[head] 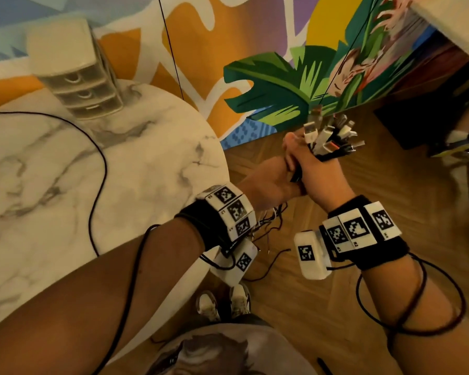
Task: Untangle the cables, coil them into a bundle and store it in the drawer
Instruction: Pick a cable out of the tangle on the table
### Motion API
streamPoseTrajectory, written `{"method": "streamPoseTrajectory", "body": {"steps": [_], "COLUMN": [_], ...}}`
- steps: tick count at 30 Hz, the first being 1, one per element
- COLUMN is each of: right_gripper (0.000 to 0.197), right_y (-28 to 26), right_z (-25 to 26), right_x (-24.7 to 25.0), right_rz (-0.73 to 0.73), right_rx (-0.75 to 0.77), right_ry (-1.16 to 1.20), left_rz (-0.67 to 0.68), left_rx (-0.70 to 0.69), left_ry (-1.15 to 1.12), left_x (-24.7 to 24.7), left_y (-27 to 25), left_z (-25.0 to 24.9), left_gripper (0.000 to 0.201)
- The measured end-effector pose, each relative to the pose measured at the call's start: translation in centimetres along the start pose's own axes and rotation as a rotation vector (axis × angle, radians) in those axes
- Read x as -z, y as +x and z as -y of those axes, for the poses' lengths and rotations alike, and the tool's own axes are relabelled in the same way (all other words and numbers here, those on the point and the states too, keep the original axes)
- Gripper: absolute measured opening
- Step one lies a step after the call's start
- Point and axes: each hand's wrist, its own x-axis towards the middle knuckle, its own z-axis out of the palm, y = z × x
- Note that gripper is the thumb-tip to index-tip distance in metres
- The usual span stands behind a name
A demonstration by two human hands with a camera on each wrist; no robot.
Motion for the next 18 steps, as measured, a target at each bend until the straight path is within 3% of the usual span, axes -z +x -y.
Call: {"method": "streamPoseTrajectory", "body": {"steps": [2, 4, 6, 8, 10, 12, 13, 15, 18], "right_gripper": [0.044, 0.042, 0.029, 0.023, 0.03, 0.034, 0.032, 0.022, 0.028], "right_y": [0.0, -0.1, 0.0, 0.1, -0.1, -0.9, -1.4, -1.8, -1.5], "right_z": [1.1, 1.9, 1.5, 0.7, -0.5, -1.9, -2.6, -4.1, -6.4], "right_x": [0.1, 0.1, 0.3, -0.1, -0.7, -1.9, -2.7, -4.3, -5.8], "right_rz": [0.029, 0.059, 0.046, 0.13, 0.312, 0.514, 0.57, 0.521, 0.418], "right_rx": [0.033, 0.04, -0.005, -0.055, -0.061, -0.081, -0.114, -0.163, -0.213], "right_ry": [-0.043, 0.023, 0.188, 0.34, 0.307, 0.171, 0.102, -0.009, -0.139], "left_rz": [-0.046, -0.078, -0.097, -0.163, -0.22, -0.2, -0.184, -0.205, -0.264], "left_rx": [-0.122, -0.144, -0.075, 0.026, 0.107, 0.133, 0.149, 0.158, 0.075], "left_ry": [-0.1, -0.266, -0.36, -0.449, -0.548, -0.689, -0.719, -0.602, -0.079], "left_x": [-0.1, -0.2, -0.2, 0.2, 1.4, 2.6, 3.0, 3.4, 4.3], "left_y": [0.2, 0.2, 0.0, -0.2, -0.5, -0.5, -0.6, -0.7, -0.8], "left_z": [-0.7, -1.3, -1.8, -2.4, -2.9, -2.6, -2.5, -2.7, -3.6], "left_gripper": [0.039, 0.046, 0.034, 0.008, 0.026, 0.052, 0.055, 0.053, 0.048]}}
